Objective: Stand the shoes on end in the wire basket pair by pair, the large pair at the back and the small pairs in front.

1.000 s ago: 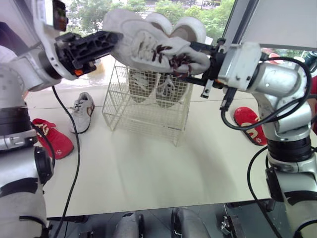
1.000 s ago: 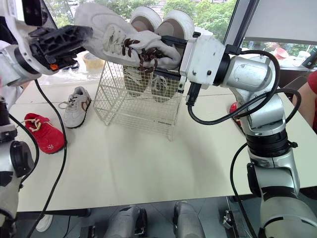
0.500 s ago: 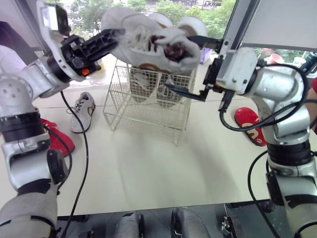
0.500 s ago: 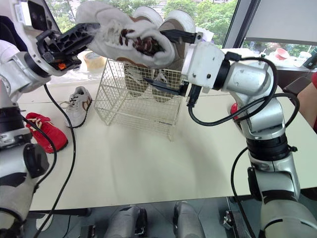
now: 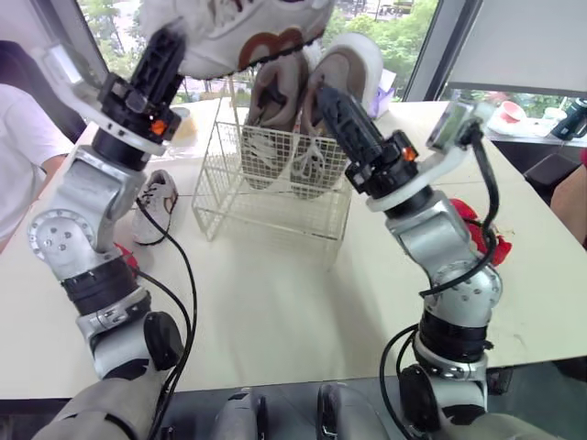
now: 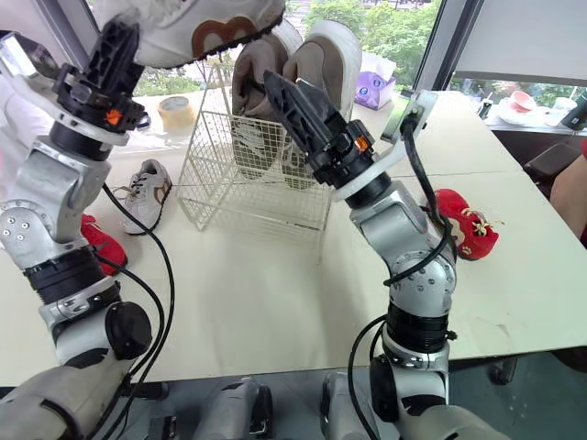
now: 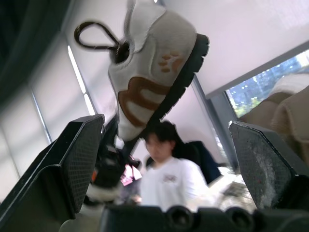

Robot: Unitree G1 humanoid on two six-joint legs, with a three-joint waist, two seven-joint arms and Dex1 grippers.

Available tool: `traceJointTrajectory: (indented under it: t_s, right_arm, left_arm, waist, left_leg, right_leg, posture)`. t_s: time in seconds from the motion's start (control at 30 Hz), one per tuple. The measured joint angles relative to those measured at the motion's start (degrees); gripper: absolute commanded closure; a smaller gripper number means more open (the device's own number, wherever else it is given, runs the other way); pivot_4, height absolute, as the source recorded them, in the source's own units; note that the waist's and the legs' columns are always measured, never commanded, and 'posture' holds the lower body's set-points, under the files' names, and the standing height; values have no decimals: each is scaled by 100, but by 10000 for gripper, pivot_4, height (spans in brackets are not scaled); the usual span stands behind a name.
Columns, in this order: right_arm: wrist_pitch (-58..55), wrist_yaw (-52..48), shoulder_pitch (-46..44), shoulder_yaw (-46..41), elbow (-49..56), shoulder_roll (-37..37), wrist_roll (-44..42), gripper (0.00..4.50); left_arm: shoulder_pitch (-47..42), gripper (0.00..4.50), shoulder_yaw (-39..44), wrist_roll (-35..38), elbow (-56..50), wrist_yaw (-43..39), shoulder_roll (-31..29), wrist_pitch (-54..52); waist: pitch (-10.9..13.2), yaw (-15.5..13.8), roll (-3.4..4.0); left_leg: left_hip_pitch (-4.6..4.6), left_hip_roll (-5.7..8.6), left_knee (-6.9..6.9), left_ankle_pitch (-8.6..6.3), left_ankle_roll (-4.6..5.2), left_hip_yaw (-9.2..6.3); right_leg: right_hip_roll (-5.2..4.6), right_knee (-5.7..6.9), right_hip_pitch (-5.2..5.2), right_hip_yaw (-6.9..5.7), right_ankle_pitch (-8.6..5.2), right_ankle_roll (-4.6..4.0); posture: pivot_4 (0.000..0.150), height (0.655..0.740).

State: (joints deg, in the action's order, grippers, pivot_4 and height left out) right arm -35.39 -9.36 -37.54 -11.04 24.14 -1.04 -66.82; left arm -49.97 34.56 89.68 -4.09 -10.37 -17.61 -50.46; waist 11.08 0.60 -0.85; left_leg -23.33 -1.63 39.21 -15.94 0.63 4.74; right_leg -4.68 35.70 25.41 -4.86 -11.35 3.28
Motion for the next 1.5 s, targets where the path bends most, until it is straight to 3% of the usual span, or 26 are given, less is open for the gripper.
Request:
traceJointTrajectory:
  t_s: [0.23,0.47,0.83,0.93,1.07,1.13,1.23,1.27,1.33,1.43,1.5]
  right_arm:
    - [258,613,-533,40,-196,412,-537,481]
    - [479,638,-758,175,-343,467,-535,481]
    - [719,501,-864,163,-749,442,-412,481]
    - [768,501,-888,164,-757,443,-369,8841]
    - [822,515,-887,149,-825,422,-245,26979]
    - [824,535,-887,149,-861,422,-193,33157]
    - [822,561,-887,144,-866,423,-190,33157]
    - [816,563,-887,144,-867,421,-190,33449]
    - [815,563,-896,132,-866,403,-196,33449]
    - [814,565,-961,101,-868,356,-204,33449]
    - [810,567,-1089,52,-879,288,-228,33449]
  left_arm:
    - [394,36954,-412,110,-318,87,97,298]
    - [672,36954,-725,287,-606,238,327,636]
    - [1078,36954,-971,268,-586,37,186,765]
    - [1103,36954,-1050,233,-585,10,185,833]
    - [1104,36954,-1133,223,-633,-69,171,866]
    - [1116,36954,-1164,209,-661,-86,129,866]
    - [1158,36954,-1229,200,-735,-98,-3,851]
    - [1189,29969,-1243,202,-749,-130,-63,824]
    - [1347,22192,-1330,200,-796,-188,-229,713]
    - [1525,6776,-1368,225,-806,-203,-376,579]
    - [1632,327,-1363,263,-850,-202,-524,514]
  waist:
    - [0,0,0]
    - [0,6,0]
    - [0,5,1]
    - [0,0,1]
    - [0,8,1]
    - [0,9,1]
    - [0,13,1]
    - [0,14,1]
    - [1,16,2]
    - [1,16,2]
    - [1,16,3]
  left_leg:
    - [-1,-1,0,0,1,-2]
    - [-1,-3,-1,-1,2,-3]
    - [-3,-4,-2,-1,3,-2]
    - [-4,-4,-2,-1,3,-2]
    - [-5,-4,-4,-3,6,-2]
    - [-5,-5,-5,-3,6,-2]
    - [-5,-6,-6,-3,6,-2]
    - [-5,-6,-7,-3,6,-2]
    - [-5,-7,-7,-3,6,-2]
    - [-6,-7,-7,-3,6,-1]
    - [-6,-8,-7,-3,6,-2]
  right_leg:
    - [5,1,1,-1,-1,0]
    - [10,-2,1,-1,-1,0]
    - [10,-5,2,-1,-1,0]
    - [11,-10,1,-1,-1,0]
    - [11,-16,1,-1,-1,0]
    - [12,-16,2,-2,-1,0]
    - [13,-17,2,-2,-1,0]
    - [13,-18,2,-2,-1,0]
    - [13,-18,2,-2,-1,0]
    - [13,-21,2,-1,-1,0]
    - [13,-22,2,-2,-2,-1]
  posture:
    - [1500,7400]
    - [1500,7400]
    - [1500,7400]
    - [1500,7400]
    - [1500,7400]
    - [1500,7400]
    - [1500,7400]
    - [1500,7400]
    - [1500,7400]
    - [1500,7400]
    - [1500,7400]
